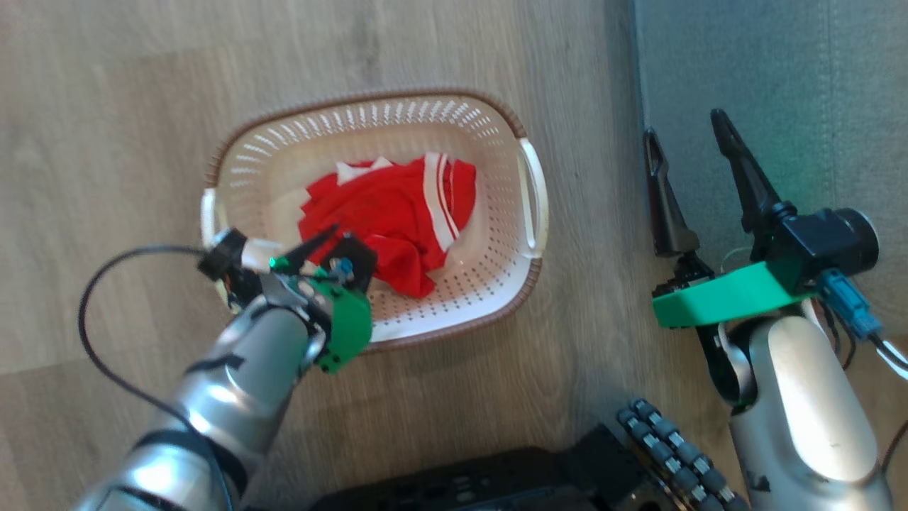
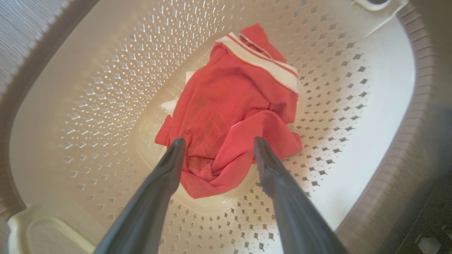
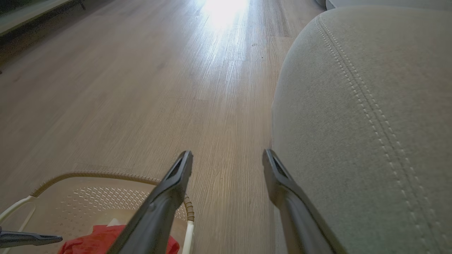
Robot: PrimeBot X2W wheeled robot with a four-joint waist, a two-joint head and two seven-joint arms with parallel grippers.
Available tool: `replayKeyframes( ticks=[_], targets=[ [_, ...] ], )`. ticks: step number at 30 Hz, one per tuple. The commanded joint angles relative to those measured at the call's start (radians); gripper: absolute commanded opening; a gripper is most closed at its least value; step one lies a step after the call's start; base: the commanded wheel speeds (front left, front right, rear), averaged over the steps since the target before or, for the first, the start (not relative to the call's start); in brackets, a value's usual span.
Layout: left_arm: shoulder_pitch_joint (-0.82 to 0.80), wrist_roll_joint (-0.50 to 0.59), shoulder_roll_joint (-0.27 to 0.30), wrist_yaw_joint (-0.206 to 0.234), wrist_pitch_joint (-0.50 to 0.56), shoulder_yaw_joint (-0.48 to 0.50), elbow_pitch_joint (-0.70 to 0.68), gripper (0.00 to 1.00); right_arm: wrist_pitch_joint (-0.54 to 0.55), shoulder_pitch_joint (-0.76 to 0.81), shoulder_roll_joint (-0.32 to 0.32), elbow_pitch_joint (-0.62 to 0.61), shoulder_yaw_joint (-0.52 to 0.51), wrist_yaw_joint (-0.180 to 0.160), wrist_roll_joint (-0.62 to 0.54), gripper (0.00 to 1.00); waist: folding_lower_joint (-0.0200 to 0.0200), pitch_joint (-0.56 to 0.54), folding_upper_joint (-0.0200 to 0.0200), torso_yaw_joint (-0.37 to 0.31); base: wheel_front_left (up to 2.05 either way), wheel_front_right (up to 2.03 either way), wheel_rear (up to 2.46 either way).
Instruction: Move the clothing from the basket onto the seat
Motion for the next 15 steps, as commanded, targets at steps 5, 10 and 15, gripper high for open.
replayKeyframes(
  ticks=[5, 10, 15],
  targets=[
    [-0.088, 0.022, 0.006, 0.026, -0.007, -0.02, 0.094, 1.0, -0.009, -0.005, 0.005, -0.049, 0.047, 0.0, 0.034, 1.0, -0.0002, 0.105, 0.0001, -0.062, 0.0, 0.0, 0.0],
    [-0.15, 0.018, 0.006, 0.036, 0.021, -0.029, 0.138, 1.0, -0.009, -0.019, 0.005, -0.065, 0.061, 0.0, 0.057, 1.0, -0.0002, 0.155, 0.0001, -0.085, 0.0, 0.0, 0.0],
    [-0.187, 0.005, 0.006, 0.04, 0.092, -0.041, 0.153, 1.0, -0.009, -0.024, 0.005, -0.069, 0.073, 0.0, 0.062, 1.0, -0.0002, 0.188, 0.0001, -0.099, 0.0, 0.0, 0.0]
  ],
)
